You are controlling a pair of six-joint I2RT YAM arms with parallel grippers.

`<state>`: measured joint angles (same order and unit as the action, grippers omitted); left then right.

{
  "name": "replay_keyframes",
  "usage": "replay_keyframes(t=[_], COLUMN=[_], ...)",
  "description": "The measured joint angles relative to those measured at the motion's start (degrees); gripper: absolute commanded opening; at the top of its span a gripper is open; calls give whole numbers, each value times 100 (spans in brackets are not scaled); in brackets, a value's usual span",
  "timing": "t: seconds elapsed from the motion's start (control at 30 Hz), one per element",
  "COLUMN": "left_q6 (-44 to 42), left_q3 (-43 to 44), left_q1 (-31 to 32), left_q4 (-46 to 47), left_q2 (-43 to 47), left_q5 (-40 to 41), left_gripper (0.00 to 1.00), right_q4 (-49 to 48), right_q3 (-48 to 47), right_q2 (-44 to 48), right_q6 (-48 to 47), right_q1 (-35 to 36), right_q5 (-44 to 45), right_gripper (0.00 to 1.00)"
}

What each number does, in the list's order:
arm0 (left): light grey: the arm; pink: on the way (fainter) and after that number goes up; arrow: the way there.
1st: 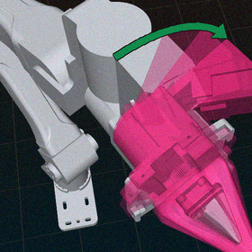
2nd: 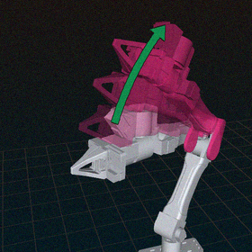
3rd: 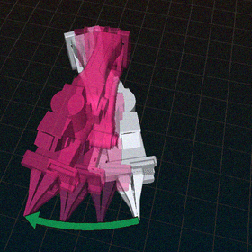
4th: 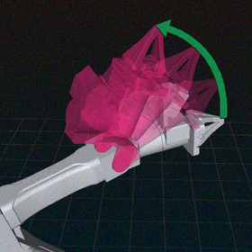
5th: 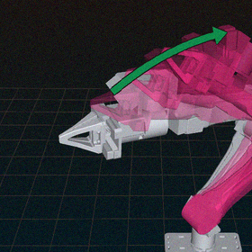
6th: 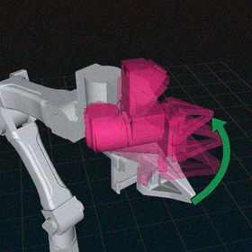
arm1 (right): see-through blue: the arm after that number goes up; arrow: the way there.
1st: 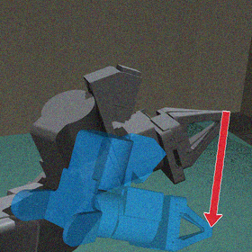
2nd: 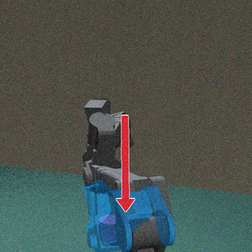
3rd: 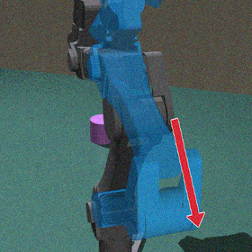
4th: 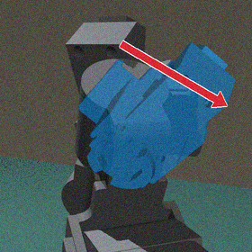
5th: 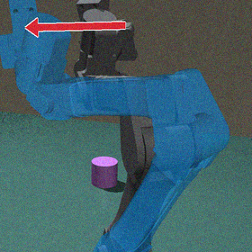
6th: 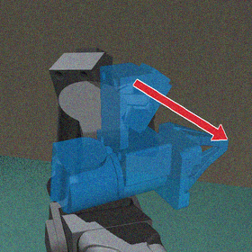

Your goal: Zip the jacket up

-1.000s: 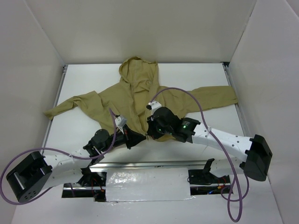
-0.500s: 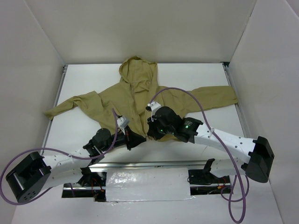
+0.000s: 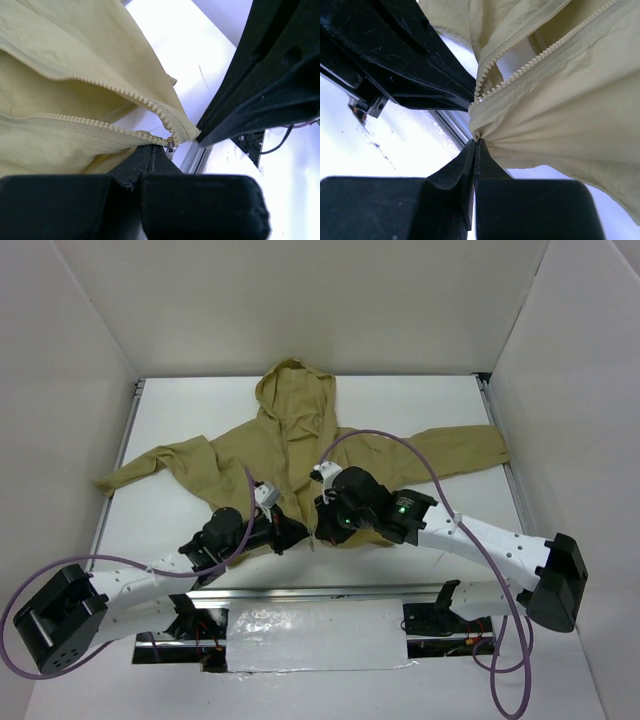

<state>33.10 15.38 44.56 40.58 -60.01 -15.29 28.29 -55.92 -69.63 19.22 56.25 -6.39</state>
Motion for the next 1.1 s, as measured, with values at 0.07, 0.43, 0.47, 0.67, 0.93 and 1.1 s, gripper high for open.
replay_keyframes(t=[0.07, 0.43, 0.47, 0.67, 0.93, 1.1], left_q6=[-28, -162, -157, -131, -142, -166], left_q3=[55, 0, -26, -48, -37, 46], left_q1=[-2, -57, -66, -52, -61, -61], left_q4=[-74, 94, 146, 778, 951, 894], left_q2=[-33, -203, -225, -533, -710, -732], left_q5=[31, -391, -501, -1303, -1609, -1668], left_gripper=[0, 0, 0, 0, 0, 0], right_q4=[-9, -190, -190, -361, -472, -494], right_q3=[0, 240, 302, 494, 632, 678], right_q2=[-61, -168, -125, -22, 72, 175], right_q6=[151, 623, 643, 686, 651, 651], right_q1=[-4, -428, -540, -817, -883, -1084], right_q5=[-35, -269, -264, -444, -732, -1099], right_gripper=[0, 0, 0, 0, 0, 0])
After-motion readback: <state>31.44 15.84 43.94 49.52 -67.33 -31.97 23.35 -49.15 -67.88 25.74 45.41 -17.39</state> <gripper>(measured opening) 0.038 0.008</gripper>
